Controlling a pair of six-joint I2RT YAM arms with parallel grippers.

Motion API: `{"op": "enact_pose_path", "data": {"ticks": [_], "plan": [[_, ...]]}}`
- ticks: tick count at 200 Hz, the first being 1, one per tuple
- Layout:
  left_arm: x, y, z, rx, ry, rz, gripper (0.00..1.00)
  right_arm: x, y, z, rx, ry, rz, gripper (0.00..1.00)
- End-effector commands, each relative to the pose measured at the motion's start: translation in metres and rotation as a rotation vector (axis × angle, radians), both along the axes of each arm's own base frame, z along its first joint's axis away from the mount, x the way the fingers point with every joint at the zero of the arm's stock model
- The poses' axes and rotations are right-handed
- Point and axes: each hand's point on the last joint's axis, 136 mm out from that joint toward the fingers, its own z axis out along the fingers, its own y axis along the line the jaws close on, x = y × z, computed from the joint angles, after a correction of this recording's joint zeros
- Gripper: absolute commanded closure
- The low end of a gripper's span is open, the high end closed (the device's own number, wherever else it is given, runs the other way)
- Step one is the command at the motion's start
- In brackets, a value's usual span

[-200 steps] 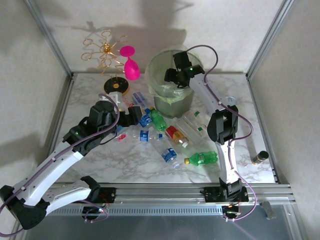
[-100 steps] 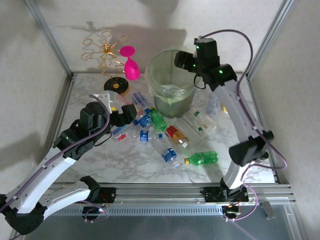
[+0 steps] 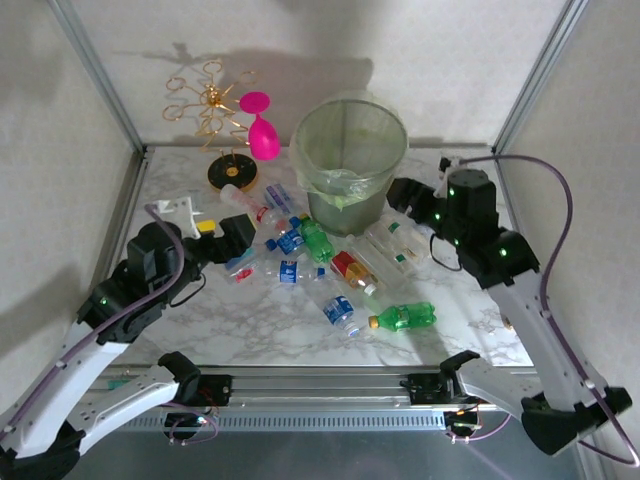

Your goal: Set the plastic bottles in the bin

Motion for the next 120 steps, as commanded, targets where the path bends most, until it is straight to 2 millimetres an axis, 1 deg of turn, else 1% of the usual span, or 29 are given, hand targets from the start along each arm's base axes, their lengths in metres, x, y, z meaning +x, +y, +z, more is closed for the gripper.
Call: {"op": "enact_pose_path", "data": {"ticks": [1, 18, 40, 59, 70, 87, 97, 110, 120], "plan": [[-0.001, 0.008, -0.02, 0.071, 0.033, 0.022, 0.04, -0.03, 0.002, -0.049, 0.022, 0.217, 0.002, 0.25], [0.0, 0.011, -0.029, 0.102, 0.039, 0.038, 0.03, -0.045, -0.005, -0.078, -0.007, 0.33, -0.05, 0.24], [0.003, 0.009, -0.038, 0.094, 0.038, 0.037, 0.03, -0.061, -0.011, -0.113, 0.011, 0.478, -0.117, 0.23], [0.006, 0.006, -0.045, 0.091, 0.043, 0.037, 0.03, -0.077, -0.026, -0.141, 0.031, 0.614, -0.271, 0.22], [0.008, 0.004, -0.048, 0.092, 0.044, 0.033, 0.03, -0.087, -0.034, -0.155, 0.059, 0.677, -0.362, 0.24], [0.01, 0.002, -0.051, 0.095, 0.045, 0.028, 0.03, -0.099, -0.039, -0.17, 0.103, 0.715, -0.457, 0.25], [0.011, 0.0, -0.051, 0.092, 0.043, 0.023, 0.03, -0.104, -0.042, -0.18, 0.117, 0.731, -0.495, 0.24], [0.011, -0.002, -0.049, 0.086, 0.041, 0.014, 0.03, -0.115, -0.048, -0.199, 0.122, 0.782, -0.555, 0.23], [0.011, -0.003, -0.048, 0.083, 0.037, 0.011, 0.03, -0.119, -0.047, -0.209, 0.135, 0.81, -0.565, 0.22]]}}
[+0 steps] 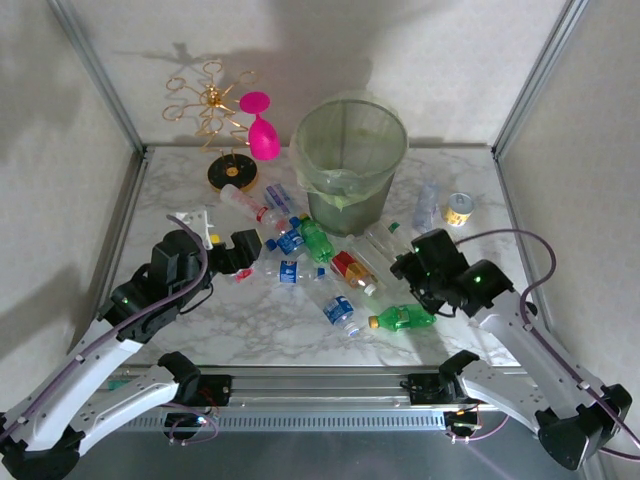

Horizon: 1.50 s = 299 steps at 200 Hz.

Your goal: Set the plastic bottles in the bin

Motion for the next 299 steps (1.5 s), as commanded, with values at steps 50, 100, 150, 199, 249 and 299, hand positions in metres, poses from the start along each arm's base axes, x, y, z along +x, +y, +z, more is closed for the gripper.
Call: {"op": "enact_pose_path", "data": {"ticks": [50, 100, 150, 199, 249, 299], "plan": [[0.004, -0.001, 0.012, 0.007, -0.054, -0.005, 0.02, -0.034, -0.023, -0.054, -0.026, 0.154, -0.254, 0.21], [0.003, 0.001, 0.014, 0.007, -0.059, -0.001, 0.02, -0.037, -0.019, -0.082, -0.041, 0.201, -0.243, 0.19], [0.003, 0.002, 0.012, 0.008, -0.054, 0.008, 0.02, -0.038, -0.02, -0.108, -0.058, 0.215, -0.241, 0.19], [0.003, 0.004, 0.01, 0.013, -0.048, 0.015, 0.02, -0.026, -0.021, -0.123, -0.115, 0.195, -0.229, 0.2], [0.004, 0.005, 0.01, 0.019, -0.043, 0.023, 0.02, -0.025, -0.027, -0.143, -0.138, 0.209, -0.231, 0.28], [0.008, 0.003, 0.011, 0.024, -0.038, 0.026, 0.01, -0.025, -0.035, -0.148, -0.137, 0.207, -0.244, 0.38]]}}
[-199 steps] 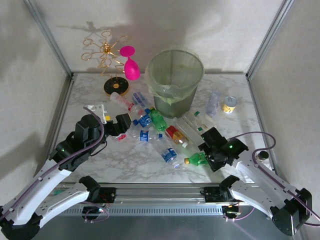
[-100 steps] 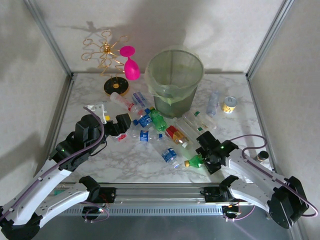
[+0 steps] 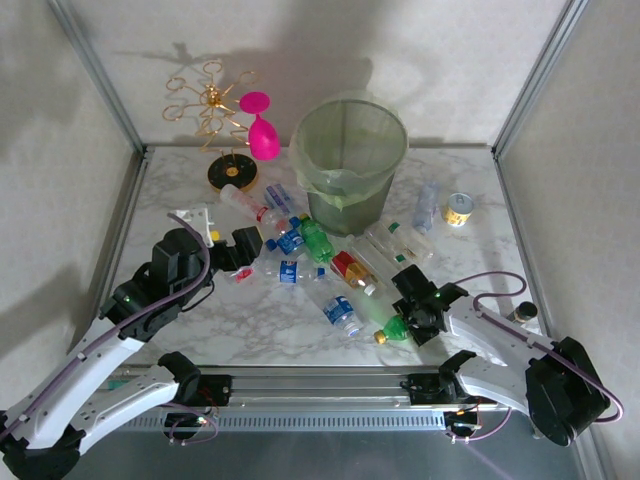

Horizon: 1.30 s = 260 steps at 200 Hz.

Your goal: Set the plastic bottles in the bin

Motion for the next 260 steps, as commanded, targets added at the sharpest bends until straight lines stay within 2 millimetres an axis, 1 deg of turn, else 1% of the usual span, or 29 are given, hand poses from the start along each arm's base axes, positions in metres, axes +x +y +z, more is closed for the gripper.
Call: {"op": "enact_pose_path", "data": {"ticks": [1, 45, 76, 101, 142, 167, 184, 199, 222, 254, 260], "plan": [[0.003, 0.003, 0.009, 0.007, -0.018, 0.02, 0.02, 0.0, -0.012, -0.004, -0.041, -0.013, -0.009, 0.38], [0.006, -0.001, 0.011, 0.0, -0.017, 0.017, 0.01, 0.003, -0.016, 0.007, -0.048, -0.038, -0.014, 0.49], [0.007, -0.003, 0.012, -0.005, -0.014, 0.012, 0.02, 0.004, -0.018, 0.013, -0.052, -0.055, -0.014, 0.5], [0.007, -0.002, 0.015, -0.008, -0.017, 0.014, 0.02, 0.007, -0.02, 0.023, -0.062, -0.079, -0.009, 0.51], [0.005, -0.002, 0.022, -0.016, -0.022, 0.011, 0.02, 0.017, -0.021, 0.05, -0.072, -0.154, 0.025, 0.53], [0.004, 0.0, 0.027, -0.019, -0.029, 0.013, 0.02, 0.028, -0.016, 0.074, -0.058, -0.234, 0.075, 0.55], [0.003, 0.0, 0.03, -0.02, -0.032, 0.014, 0.02, 0.038, -0.008, 0.094, -0.037, -0.308, 0.133, 0.56], [0.003, 0.001, 0.034, -0.021, -0.037, 0.015, 0.02, 0.048, -0.001, 0.117, -0.031, -0.378, 0.193, 0.56], [0.003, 0.001, 0.04, -0.024, -0.044, 0.016, 0.02, 0.062, 0.002, 0.157, -0.054, -0.488, 0.26, 0.57], [0.003, -0.002, 0.048, -0.025, -0.053, 0.0, 0.02, 0.076, 0.01, 0.207, -0.067, -0.648, 0.354, 0.57], [0.002, -0.004, 0.05, -0.03, -0.058, -0.012, 0.02, 0.078, 0.011, 0.217, -0.072, -0.679, 0.375, 0.58]]}}
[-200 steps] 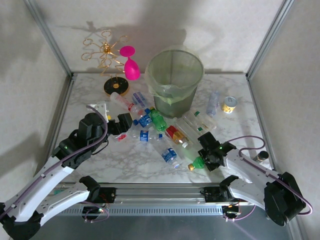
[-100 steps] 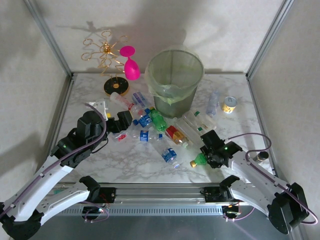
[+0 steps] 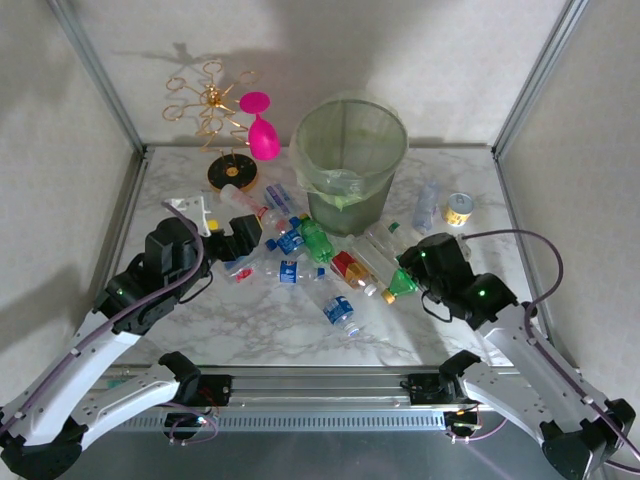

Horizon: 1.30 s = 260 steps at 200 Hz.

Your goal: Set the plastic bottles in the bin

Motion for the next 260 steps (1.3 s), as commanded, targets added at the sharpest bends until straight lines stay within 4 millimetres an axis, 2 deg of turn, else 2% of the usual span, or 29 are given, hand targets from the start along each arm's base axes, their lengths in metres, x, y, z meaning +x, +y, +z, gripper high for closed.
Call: {"op": "enact_pose_path", "data": {"ticks": [1, 36, 57, 103, 144, 174, 195, 208, 235, 260], "plan": [[-0.002, -0.001, 0.015, -0.007, -0.025, -0.013, 0.02, 0.012, -0.001, 0.043, -0.067, -0.157, 0.081, 0.58], [-0.009, -0.008, 0.033, -0.044, -0.087, -0.074, 0.01, 0.025, 0.004, 0.11, -0.135, -0.336, 0.163, 0.6], [-0.01, -0.01, 0.04, -0.049, -0.111, -0.095, 0.02, 0.036, 0.012, 0.143, -0.158, -0.417, 0.202, 0.6], [-0.003, -0.011, 0.038, -0.008, -0.09, -0.081, 0.03, 0.067, 0.031, 0.213, -0.256, -0.588, 0.264, 0.6], [0.0, -0.032, 0.039, -0.073, -0.058, -0.165, 0.01, 0.115, 0.056, 0.253, -0.309, -0.697, 0.288, 0.6], [0.01, -0.035, 0.036, -0.079, -0.043, -0.162, 0.01, 0.166, 0.068, 0.277, -0.282, -0.767, 0.305, 0.59], [0.015, -0.038, 0.031, -0.115, -0.025, -0.182, 0.01, 0.207, 0.075, 0.289, -0.31, -0.795, 0.285, 0.59], [0.019, -0.039, 0.027, -0.143, -0.014, -0.191, 0.01, 0.236, 0.086, 0.285, -0.325, -0.786, 0.3, 0.59], [0.024, -0.037, 0.023, -0.148, -0.005, -0.186, 0.01, 0.288, 0.116, 0.255, -0.328, -0.72, 0.378, 0.59], [0.027, -0.029, 0.014, -0.123, 0.009, -0.16, 0.01, 0.315, 0.148, 0.222, -0.27, -0.67, 0.482, 0.59]]}}
